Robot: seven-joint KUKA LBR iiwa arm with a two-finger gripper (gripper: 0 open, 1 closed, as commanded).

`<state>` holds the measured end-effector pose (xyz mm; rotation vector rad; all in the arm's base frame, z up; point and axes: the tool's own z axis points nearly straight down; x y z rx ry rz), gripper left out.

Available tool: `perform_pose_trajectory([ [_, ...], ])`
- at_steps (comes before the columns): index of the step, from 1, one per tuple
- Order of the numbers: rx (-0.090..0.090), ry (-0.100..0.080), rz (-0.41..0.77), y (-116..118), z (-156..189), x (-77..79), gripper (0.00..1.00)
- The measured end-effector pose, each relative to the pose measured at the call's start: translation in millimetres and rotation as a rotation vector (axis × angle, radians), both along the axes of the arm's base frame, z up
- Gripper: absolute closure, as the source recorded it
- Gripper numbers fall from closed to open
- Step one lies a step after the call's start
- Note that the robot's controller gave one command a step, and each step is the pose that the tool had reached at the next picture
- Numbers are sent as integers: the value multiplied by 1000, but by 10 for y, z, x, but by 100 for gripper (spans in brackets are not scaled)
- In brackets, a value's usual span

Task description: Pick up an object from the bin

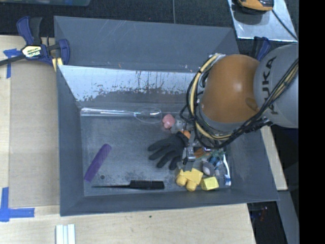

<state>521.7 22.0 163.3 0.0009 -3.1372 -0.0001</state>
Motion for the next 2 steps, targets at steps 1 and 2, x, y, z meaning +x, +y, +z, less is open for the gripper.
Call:
perform_pose_trajectory([
  [1,0,-8,-1,-2,34,22,0],
  [2,1,-16,-105,-153,-694,501,0],
])
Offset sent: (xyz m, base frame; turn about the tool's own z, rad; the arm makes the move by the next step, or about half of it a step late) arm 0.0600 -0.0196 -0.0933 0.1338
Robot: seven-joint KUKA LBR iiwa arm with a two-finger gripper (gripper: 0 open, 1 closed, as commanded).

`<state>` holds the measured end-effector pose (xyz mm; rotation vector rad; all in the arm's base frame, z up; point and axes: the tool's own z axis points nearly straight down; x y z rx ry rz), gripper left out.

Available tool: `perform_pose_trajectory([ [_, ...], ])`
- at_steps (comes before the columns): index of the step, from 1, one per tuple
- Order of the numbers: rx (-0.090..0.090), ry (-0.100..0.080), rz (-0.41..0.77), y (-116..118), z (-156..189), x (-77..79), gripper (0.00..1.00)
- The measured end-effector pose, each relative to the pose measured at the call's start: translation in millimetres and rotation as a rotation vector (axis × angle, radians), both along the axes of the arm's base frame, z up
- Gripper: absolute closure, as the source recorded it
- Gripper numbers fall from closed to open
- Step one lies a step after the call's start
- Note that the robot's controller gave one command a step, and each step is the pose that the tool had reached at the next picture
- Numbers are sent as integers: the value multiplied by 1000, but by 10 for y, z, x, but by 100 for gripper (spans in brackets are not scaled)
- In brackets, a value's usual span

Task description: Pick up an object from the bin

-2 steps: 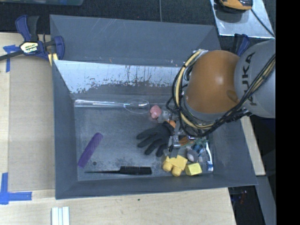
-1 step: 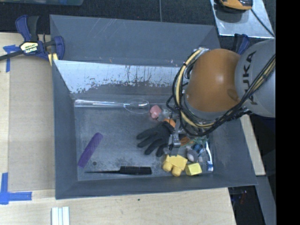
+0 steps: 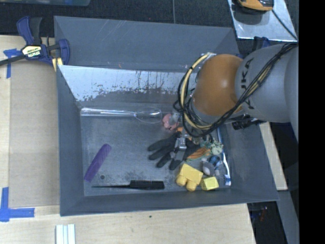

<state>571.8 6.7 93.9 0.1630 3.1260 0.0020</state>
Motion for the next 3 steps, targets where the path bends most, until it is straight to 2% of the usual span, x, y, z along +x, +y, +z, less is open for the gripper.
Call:
perform_pose_trajectory([
  [1,2,-5,-53,-24,-219,87,0],
  [3,2,-5,-45,-26,-203,94,0],
])
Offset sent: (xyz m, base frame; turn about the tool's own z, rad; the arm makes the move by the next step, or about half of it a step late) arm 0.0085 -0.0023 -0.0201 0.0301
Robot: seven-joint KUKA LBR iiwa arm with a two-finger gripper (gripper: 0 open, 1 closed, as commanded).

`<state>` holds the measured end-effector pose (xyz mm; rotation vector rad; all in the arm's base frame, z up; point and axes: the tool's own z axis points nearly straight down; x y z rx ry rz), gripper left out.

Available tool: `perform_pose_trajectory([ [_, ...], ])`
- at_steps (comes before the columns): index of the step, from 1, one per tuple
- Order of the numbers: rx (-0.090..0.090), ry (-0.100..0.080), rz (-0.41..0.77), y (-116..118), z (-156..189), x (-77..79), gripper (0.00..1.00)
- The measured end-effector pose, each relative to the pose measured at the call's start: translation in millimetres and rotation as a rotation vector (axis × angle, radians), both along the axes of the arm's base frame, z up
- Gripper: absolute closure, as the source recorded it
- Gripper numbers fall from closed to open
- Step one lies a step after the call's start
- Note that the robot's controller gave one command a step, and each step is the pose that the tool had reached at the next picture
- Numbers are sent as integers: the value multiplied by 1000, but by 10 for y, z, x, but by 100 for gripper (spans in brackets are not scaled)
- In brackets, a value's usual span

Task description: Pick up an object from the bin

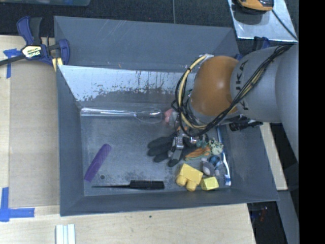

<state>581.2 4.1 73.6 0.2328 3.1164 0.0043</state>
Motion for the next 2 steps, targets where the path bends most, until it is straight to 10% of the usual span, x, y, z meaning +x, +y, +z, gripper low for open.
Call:
perform_pose_trajectory([
  [1,-1,-4,7,-3,18,13,100],
  [2,-1,-4,7,-3,18,13,100],
])
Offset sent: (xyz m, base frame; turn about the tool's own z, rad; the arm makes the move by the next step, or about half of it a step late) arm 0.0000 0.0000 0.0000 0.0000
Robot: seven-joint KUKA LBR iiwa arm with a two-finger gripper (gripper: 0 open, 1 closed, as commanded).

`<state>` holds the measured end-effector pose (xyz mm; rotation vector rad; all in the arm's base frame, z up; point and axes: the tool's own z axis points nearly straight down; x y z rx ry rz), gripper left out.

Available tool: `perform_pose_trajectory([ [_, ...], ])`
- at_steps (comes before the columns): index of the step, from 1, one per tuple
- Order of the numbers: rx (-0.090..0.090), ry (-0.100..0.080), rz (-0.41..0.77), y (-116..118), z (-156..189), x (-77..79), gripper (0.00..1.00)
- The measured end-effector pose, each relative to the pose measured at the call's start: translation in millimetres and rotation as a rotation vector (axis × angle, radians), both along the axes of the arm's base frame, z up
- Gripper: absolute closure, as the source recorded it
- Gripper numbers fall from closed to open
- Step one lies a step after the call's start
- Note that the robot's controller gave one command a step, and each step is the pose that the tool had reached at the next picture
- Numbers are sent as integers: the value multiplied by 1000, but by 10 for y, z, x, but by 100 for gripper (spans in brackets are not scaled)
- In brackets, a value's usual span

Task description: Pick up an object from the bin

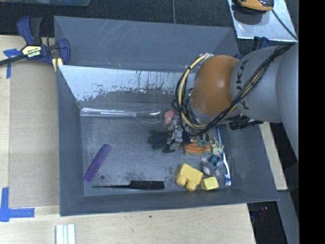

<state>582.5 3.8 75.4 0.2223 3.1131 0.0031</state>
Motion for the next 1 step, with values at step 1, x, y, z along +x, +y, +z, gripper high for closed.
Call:
perform_pose_trajectory([
  [1,0,-4,0,-1,74,2,100],
])
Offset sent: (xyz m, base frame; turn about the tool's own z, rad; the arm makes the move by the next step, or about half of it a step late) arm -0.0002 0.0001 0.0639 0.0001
